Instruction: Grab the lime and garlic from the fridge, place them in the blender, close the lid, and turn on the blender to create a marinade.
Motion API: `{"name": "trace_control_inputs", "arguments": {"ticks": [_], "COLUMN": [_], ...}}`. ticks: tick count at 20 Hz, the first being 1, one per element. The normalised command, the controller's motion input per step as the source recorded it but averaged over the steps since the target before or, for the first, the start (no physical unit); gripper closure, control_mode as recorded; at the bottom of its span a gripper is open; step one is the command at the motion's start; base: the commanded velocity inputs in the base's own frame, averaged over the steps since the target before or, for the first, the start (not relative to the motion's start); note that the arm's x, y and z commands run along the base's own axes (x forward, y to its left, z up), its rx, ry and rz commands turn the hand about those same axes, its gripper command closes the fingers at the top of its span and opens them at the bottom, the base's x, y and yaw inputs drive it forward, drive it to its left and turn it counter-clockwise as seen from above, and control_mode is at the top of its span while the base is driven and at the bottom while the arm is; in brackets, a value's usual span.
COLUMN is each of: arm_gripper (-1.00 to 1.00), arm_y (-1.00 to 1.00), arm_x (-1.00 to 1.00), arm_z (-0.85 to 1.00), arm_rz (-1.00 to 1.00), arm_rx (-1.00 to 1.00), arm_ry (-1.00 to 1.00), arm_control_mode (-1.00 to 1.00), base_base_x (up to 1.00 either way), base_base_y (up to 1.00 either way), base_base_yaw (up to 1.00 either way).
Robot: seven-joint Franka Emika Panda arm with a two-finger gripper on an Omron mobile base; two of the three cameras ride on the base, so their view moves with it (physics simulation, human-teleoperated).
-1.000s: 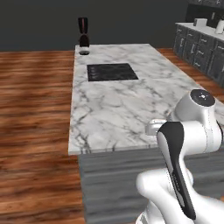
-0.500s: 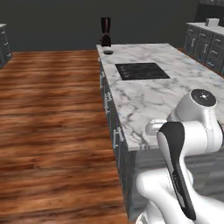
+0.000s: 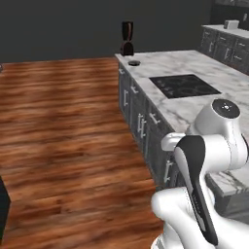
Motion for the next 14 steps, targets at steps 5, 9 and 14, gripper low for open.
{"name": "trace_control_inputs", "arguments": {"ticks": [5,9,14], "arm_gripper": [1.00,1.00,1.00], "arm_y": [0.00,0.00,0.00], "arm_x": [0.00,0.00,0.00], "arm_z": [0.00,0.00,0.00], "arm_rz": [0.00,0.00,0.00], "arm_rx": [0.00,0.00,0.00], "arm_ry": [0.00,0.00,0.00], "arm_control_mode": [1.00,1.00,1.00], "base_base_x": [0.99,1.00,1.00], "base_base_y": [1.00,0.96,0.93], "base_base_yaw": [-0.41,-0.47,-0.48]}}
